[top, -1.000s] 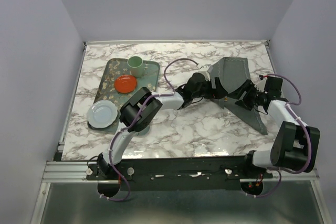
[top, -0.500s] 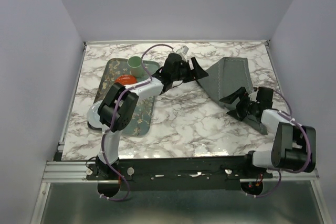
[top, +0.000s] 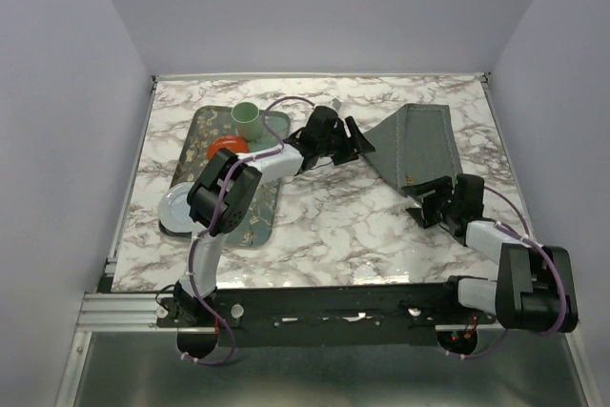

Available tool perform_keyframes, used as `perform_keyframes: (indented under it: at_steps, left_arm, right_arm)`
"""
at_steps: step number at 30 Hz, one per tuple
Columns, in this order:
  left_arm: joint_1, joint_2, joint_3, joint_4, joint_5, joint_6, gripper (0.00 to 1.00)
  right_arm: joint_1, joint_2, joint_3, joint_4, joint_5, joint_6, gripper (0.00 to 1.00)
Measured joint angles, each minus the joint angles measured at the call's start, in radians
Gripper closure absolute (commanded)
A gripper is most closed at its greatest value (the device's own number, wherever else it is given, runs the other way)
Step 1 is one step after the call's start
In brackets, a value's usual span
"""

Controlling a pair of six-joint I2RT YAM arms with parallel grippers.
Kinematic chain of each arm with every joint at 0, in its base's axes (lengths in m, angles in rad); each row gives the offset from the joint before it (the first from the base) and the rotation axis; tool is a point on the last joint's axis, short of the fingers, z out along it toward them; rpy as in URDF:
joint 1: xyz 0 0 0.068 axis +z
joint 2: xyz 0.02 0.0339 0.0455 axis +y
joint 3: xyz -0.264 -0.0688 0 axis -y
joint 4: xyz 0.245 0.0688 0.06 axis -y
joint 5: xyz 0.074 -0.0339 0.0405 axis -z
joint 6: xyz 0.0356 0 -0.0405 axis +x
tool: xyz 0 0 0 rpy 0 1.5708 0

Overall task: Fold the napkin, place the utensils inside, and roll it up
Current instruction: Fold the napkin

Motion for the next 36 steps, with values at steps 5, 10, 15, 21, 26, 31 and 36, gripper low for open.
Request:
perform_keyframes:
  at_steps: [5, 10, 15, 21, 26, 31, 36]
  left_arm:
    - [0.0, 0.0, 0.005, -0.008, -0.016, -0.018, 0.28]
    - [0.0, 0.006, 0.035, -0.043, -0.037, -0.027, 0.33]
    - [0.0, 0.05, 0.101, -0.082, -0.057, -0.03, 0.44]
    - [0.01, 0.109, 0.155, -0.122, -0.066, -0.032, 0.44]
    - [0.025, 0.136, 0.179, -0.152, -0.065, -0.026, 0.41]
    - [0.045, 0.164, 0.235, -0.188, -0.065, -0.011, 0.44]
    - [0.059, 0.187, 0.265, -0.193, -0.065, -0.004, 0.5]
  right_arm:
    - [0.043, 0.056, 0.01, 0.039, 0.06, 0.102, 0.36]
    - [0.076, 0.105, 0.021, 0.093, 0.087, 0.181, 0.37]
    - [0.084, 0.151, 0.026, 0.156, 0.111, 0.232, 0.52]
    - [0.084, 0.187, 0.029, 0.177, 0.136, 0.251, 0.69]
    - [0.084, 0.187, 0.029, 0.176, 0.145, 0.25, 0.88]
    - [0.084, 0.187, 0.042, 0.166, 0.145, 0.238, 0.99]
    - [0.084, 0.171, 0.106, 0.116, 0.146, 0.189, 0.99]
